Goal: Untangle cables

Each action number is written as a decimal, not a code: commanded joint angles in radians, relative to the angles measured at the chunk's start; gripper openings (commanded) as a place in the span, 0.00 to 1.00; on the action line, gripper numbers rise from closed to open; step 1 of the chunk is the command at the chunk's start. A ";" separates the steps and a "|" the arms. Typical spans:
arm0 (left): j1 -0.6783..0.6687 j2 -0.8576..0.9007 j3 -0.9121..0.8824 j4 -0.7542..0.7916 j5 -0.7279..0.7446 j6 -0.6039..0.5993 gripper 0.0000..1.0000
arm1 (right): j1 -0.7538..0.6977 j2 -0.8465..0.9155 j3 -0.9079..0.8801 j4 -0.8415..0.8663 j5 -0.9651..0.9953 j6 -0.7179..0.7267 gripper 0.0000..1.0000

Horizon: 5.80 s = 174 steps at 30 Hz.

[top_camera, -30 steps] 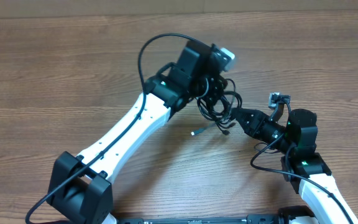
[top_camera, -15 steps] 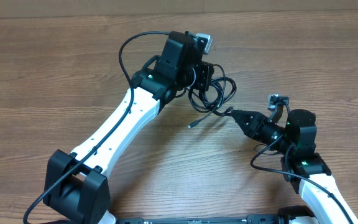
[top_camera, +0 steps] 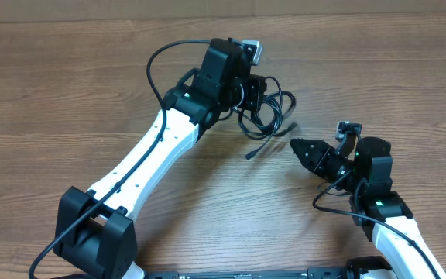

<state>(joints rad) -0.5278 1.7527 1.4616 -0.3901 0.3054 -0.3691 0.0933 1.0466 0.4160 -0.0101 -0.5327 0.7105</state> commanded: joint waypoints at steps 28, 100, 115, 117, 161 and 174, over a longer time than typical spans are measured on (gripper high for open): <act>0.007 -0.012 0.026 -0.179 0.111 0.059 0.04 | 0.003 -0.008 0.016 0.004 0.027 -0.012 0.83; 0.049 -0.011 0.013 -0.459 -0.391 0.051 1.00 | 0.003 -0.008 0.016 -0.089 -0.041 -0.376 0.81; 0.049 -0.011 0.013 -0.459 -0.391 0.051 1.00 | 0.106 -0.004 0.016 -0.134 -0.007 -0.634 0.67; 0.050 -0.011 0.013 -0.459 -0.391 0.051 1.00 | 0.124 0.008 0.016 -0.153 0.070 -0.634 0.67; 0.050 -0.011 0.013 -0.459 -0.391 0.051 1.00 | 0.140 0.263 0.062 0.144 -0.213 -0.774 0.04; 0.050 -0.011 0.013 -0.459 -0.391 0.051 1.00 | 0.140 0.068 0.069 0.323 -0.089 -0.955 0.04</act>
<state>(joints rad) -0.4770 1.7527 1.4616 -0.8497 -0.0761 -0.3149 0.2314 1.1263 0.4583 0.2996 -0.6518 -0.2123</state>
